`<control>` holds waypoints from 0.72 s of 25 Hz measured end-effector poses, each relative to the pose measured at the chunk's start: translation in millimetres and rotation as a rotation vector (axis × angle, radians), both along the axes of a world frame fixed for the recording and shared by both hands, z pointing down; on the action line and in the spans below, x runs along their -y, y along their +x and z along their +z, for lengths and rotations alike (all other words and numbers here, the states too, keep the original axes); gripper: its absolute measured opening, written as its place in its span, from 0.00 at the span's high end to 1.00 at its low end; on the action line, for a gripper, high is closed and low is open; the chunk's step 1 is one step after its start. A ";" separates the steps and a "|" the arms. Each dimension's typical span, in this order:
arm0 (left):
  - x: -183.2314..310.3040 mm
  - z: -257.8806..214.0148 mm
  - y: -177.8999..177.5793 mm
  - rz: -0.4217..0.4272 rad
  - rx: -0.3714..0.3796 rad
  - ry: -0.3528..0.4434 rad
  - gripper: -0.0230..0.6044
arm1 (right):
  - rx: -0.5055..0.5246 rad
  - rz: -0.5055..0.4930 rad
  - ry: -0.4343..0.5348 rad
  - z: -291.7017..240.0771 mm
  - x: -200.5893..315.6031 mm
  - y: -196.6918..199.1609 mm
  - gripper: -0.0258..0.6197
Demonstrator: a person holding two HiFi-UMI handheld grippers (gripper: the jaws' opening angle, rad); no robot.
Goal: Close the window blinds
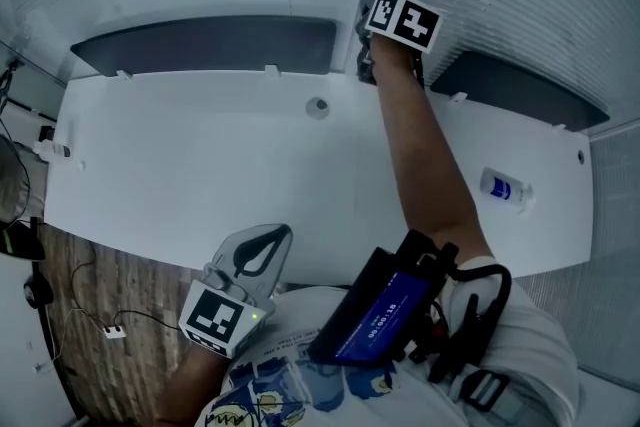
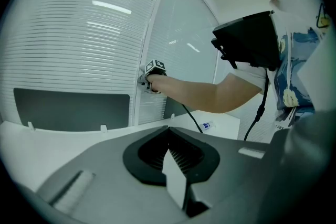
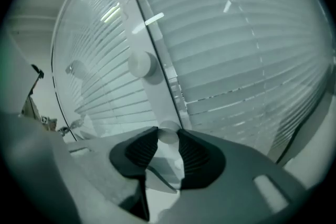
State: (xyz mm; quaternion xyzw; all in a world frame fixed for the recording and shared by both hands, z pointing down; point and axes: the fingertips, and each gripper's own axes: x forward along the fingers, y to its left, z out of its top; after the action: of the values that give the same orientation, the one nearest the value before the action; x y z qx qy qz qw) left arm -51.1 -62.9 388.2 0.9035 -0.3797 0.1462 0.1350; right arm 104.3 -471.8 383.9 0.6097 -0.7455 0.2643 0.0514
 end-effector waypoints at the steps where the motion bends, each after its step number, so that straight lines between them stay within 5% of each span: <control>1: -0.4 -0.1 0.7 0.000 -0.002 -0.003 0.96 | -0.058 -0.010 -0.002 0.1 -0.3 -0.2 0.77; 9: 1.6 -1.8 -10.2 -0.019 -0.008 -0.012 0.96 | -0.553 -0.069 0.053 -9.2 2.1 -9.8 0.77; 18: 0.9 2.3 -11.9 -0.013 -0.014 -0.007 0.96 | -0.892 -0.093 0.071 -2.9 2.4 -13.5 0.77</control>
State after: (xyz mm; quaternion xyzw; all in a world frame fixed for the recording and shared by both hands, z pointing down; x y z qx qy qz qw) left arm -63.0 -63.7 390.5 0.9015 -0.3839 0.1405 0.1417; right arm 90.7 -474.2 381.1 0.6314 -0.6855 -0.0528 0.3586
